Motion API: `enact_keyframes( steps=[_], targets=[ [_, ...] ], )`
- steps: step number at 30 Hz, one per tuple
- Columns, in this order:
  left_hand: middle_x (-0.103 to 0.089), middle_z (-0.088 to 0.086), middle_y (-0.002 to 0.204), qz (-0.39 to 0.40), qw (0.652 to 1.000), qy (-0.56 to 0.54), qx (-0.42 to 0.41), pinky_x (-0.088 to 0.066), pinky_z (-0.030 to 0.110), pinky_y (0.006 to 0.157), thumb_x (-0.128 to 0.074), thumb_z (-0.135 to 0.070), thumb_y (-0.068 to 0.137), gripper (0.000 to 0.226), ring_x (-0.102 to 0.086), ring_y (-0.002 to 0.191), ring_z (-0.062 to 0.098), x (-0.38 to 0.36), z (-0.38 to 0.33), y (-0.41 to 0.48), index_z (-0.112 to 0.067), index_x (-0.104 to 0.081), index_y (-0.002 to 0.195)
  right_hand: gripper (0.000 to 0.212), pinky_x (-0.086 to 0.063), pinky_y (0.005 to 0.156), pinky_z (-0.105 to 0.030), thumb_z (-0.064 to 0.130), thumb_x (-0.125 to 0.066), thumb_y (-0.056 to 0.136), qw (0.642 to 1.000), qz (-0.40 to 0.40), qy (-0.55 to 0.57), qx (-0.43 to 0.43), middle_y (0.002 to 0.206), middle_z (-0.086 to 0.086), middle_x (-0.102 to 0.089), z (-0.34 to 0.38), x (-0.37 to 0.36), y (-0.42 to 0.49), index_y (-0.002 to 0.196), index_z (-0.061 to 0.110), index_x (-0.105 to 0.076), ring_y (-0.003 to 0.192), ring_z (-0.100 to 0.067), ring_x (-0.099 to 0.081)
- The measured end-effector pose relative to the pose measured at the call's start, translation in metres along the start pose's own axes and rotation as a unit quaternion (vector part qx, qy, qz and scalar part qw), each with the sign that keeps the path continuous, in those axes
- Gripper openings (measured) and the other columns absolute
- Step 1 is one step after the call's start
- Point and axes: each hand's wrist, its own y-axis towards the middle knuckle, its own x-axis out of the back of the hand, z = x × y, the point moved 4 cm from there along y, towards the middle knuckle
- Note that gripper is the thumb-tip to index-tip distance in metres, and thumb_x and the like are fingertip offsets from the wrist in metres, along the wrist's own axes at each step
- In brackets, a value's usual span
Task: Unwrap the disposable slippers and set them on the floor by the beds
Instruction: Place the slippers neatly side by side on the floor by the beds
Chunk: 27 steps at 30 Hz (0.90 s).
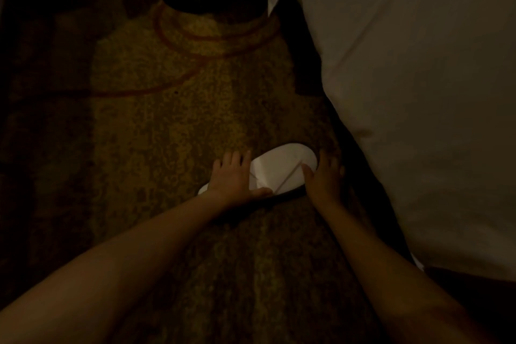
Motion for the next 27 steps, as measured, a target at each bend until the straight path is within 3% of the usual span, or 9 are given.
enact_keyframes(
  steps=[4,7,11,14,17,20,24,27],
  targets=[
    [-0.035,0.015,0.14,0.009,1.0,-0.009,-0.025,-0.033,0.045,0.099,-0.057,-0.071,0.068,0.109,-0.034,0.125,0.033,-0.002,-0.017,0.017,-0.014,-0.011,0.147,0.047,-0.035,0.107,-0.044,0.027,-0.039,0.098,0.991,-0.065,0.079,-0.082,0.144,-0.019,-0.034,-0.008,-0.003,-0.015,0.138,0.004,-0.035,0.129,-0.034,-0.037],
    [-0.034,0.016,0.141,0.015,0.992,-0.125,0.02,-0.036,0.043,0.1,-0.065,-0.062,0.069,0.104,-0.037,0.126,0.034,-0.001,-0.013,0.026,-0.014,-0.014,0.146,0.039,-0.04,0.099,-0.036,0.013,-0.042,0.095,0.982,-0.028,0.151,-0.113,0.136,-0.021,-0.045,-0.009,-0.019,-0.026,0.132,-0.001,-0.04,0.12,-0.033,-0.048],
    [-0.039,0.016,0.141,0.005,0.945,-0.314,0.094,-0.039,0.039,0.1,-0.074,-0.046,0.07,0.092,-0.041,0.125,0.031,0.0,-0.004,0.023,-0.012,-0.027,0.141,0.051,-0.036,0.109,-0.038,0.016,-0.046,0.094,0.975,0.015,0.183,-0.125,0.145,-0.017,-0.039,-0.001,-0.03,-0.031,0.141,0.004,-0.031,0.128,-0.03,-0.043],
    [-0.041,0.017,0.143,-0.017,0.893,-0.428,0.138,-0.039,0.041,0.105,-0.074,-0.034,0.075,0.085,-0.042,0.128,0.03,0.001,-0.007,0.016,-0.005,-0.029,0.141,0.074,-0.032,0.112,-0.04,0.028,-0.059,0.089,0.975,-0.003,0.174,-0.135,0.15,-0.015,-0.029,0.008,-0.031,-0.029,0.146,0.006,-0.017,0.133,-0.031,-0.036],
    [-0.042,0.019,0.141,-0.032,0.862,-0.473,0.182,-0.038,0.04,0.105,-0.071,-0.027,0.079,0.078,-0.043,0.127,0.032,-0.002,-0.013,0.006,-0.001,-0.029,0.139,0.093,-0.031,0.113,-0.044,0.037,-0.065,0.084,0.972,0.006,0.158,-0.176,0.153,-0.017,-0.02,0.01,-0.034,-0.022,0.148,0.004,-0.006,0.136,-0.035,-0.029],
    [-0.043,0.018,0.139,-0.036,0.842,-0.498,0.203,-0.04,0.038,0.099,-0.068,-0.026,0.082,0.072,-0.045,0.124,0.032,-0.006,-0.017,-0.005,-0.003,-0.029,0.137,0.096,-0.03,0.113,-0.045,0.036,-0.069,0.08,0.952,0.012,0.222,-0.212,0.153,-0.016,-0.021,0.001,-0.035,-0.015,0.148,0.007,-0.008,0.137,-0.034,-0.029],
    [-0.041,0.017,0.141,-0.032,0.795,-0.563,0.222,-0.038,0.043,0.106,-0.064,-0.023,0.085,0.07,-0.043,0.126,0.032,-0.011,-0.025,-0.014,-0.005,-0.024,0.14,0.097,-0.027,0.115,-0.044,0.038,-0.07,0.08,0.93,0.02,0.291,-0.223,0.154,-0.013,-0.022,-0.01,-0.033,-0.018,0.149,0.009,-0.009,0.138,-0.031,-0.029],
    [-0.041,0.018,0.142,-0.039,0.765,-0.596,0.241,-0.038,0.047,0.107,-0.062,-0.022,0.087,0.068,-0.044,0.126,0.032,-0.013,-0.026,-0.017,-0.004,-0.025,0.141,0.085,-0.027,0.114,-0.039,0.025,-0.065,0.085,0.933,0.014,0.302,-0.198,0.153,-0.014,-0.024,-0.008,-0.032,-0.021,0.148,0.007,-0.011,0.137,-0.031,-0.03]
  ],
)
